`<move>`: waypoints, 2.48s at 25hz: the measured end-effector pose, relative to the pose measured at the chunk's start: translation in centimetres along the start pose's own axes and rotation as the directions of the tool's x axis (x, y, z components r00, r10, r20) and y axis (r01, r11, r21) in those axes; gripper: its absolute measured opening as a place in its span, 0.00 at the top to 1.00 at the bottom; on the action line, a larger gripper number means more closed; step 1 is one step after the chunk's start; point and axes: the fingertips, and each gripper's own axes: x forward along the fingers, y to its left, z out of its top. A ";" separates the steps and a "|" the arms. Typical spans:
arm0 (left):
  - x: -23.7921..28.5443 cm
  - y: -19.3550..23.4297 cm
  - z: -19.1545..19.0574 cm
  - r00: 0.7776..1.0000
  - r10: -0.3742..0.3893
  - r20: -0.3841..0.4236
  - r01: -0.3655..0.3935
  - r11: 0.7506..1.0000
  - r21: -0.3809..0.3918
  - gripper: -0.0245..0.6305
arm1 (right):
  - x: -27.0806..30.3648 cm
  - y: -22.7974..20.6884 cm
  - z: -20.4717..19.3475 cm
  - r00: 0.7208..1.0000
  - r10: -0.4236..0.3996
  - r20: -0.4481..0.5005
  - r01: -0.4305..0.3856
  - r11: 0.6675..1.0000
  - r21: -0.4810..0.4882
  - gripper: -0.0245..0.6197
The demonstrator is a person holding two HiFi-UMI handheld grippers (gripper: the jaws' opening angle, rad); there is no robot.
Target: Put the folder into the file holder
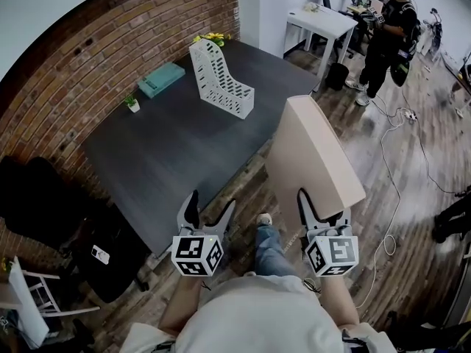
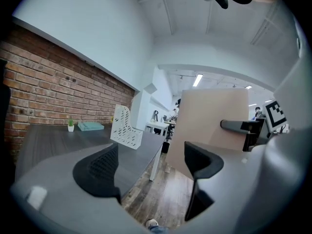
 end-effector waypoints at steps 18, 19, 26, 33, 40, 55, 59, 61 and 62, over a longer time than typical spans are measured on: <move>14.7 6.4 5.8 0.990 0.128 0.062 -0.125 0.991 -0.043 0.34 | 19.7 -5.0 3.9 0.988 0.148 0.043 -0.146 0.988 -0.040 0.53; 15.4 6.7 6.0 0.989 0.137 0.062 -0.134 0.990 -0.046 0.34 | 20.8 -5.1 4.1 0.986 0.158 0.045 -0.157 0.987 -0.041 0.53; 19.9 9.0 6.8 0.977 0.206 0.057 -0.202 0.977 -0.068 0.34 | 28.0 -5.7 5.0 0.968 0.249 0.044 -0.246 0.968 -0.056 0.53; 22.4 11.1 6.8 0.957 0.288 0.046 -0.283 0.955 -0.087 0.34 | 34.0 -5.0 5.3 0.934 0.354 0.044 -0.351 0.934 -0.068 0.53; 23.5 12.5 6.3 0.932 0.361 0.039 -0.356 0.929 -0.098 0.34 | 38.3 -3.9 5.4 0.897 0.439 0.055 -0.434 0.897 -0.079 0.53; 22.9 14.9 6.4 0.878 0.477 0.022 -0.473 0.875 -0.103 0.34 | 43.8 -0.3 5.9 0.821 0.568 0.055 -0.560 0.820 -0.115 0.53; 22.6 15.5 6.2 0.868 0.496 0.013 -0.492 0.864 -0.106 0.34 | 45.1 0.2 6.0 0.813 0.579 0.060 -0.570 0.812 -0.124 0.53; 22.5 15.7 6.0 0.865 0.502 0.009 -0.498 0.860 -0.107 0.34 | 45.8 0.5 6.0 0.808 0.585 0.063 -0.575 0.808 -0.127 0.53; 22.5 15.8 6.0 0.863 0.505 0.008 -0.501 0.859 -0.107 0.34 | 46.2 0.6 6.1 0.806 0.589 0.063 -0.578 0.805 -0.131 0.53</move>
